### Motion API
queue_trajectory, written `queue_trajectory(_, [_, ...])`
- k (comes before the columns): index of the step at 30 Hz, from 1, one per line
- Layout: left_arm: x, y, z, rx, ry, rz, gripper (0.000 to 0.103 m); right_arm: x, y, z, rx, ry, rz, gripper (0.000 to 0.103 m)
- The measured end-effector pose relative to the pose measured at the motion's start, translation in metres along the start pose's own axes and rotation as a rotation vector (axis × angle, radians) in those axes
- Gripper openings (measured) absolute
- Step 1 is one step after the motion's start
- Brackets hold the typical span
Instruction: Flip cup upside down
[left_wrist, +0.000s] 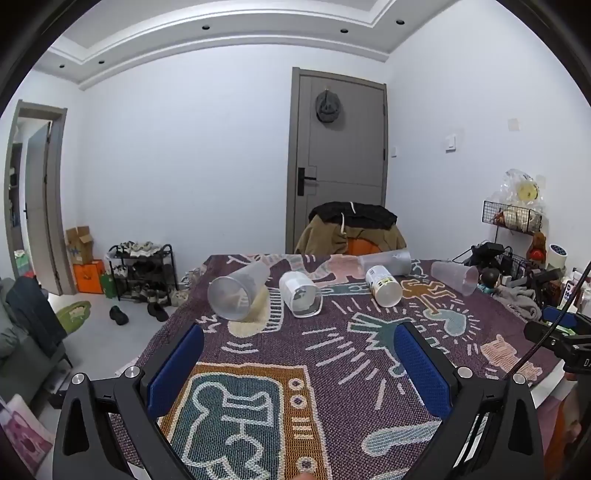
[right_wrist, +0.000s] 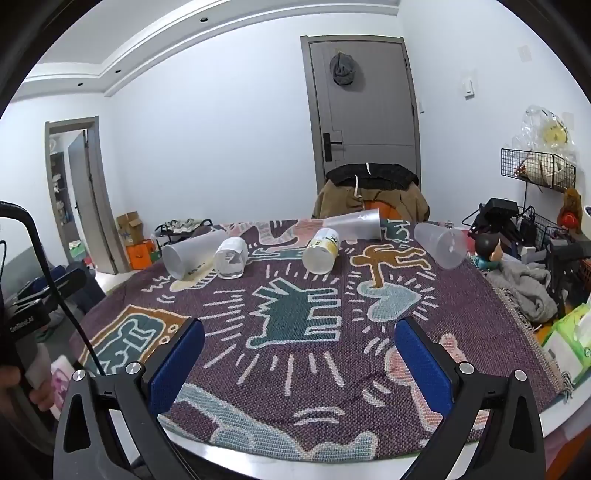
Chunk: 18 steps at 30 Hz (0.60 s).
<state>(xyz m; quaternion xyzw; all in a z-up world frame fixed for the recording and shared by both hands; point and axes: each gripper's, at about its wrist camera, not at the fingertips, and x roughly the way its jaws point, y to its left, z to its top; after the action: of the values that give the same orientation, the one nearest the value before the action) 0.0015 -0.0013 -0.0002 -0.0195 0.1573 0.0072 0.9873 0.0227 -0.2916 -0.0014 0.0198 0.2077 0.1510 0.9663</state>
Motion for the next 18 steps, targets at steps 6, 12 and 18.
queue_trajectory(6, [-0.002,-0.006,0.001,0.004,-0.025,-0.032,0.103,-0.001,-0.004,0.002,0.003,0.001,-0.005,0.103])
queue_trajectory(12, [-0.009,-0.006,0.002,0.006,-0.053,-0.050,0.103,-0.008,-0.009,0.004,0.017,-0.015,-0.009,0.103])
queue_trajectory(18, [-0.010,-0.006,0.001,0.010,-0.064,-0.046,0.103,-0.005,-0.008,0.003,0.014,-0.019,-0.024,0.103])
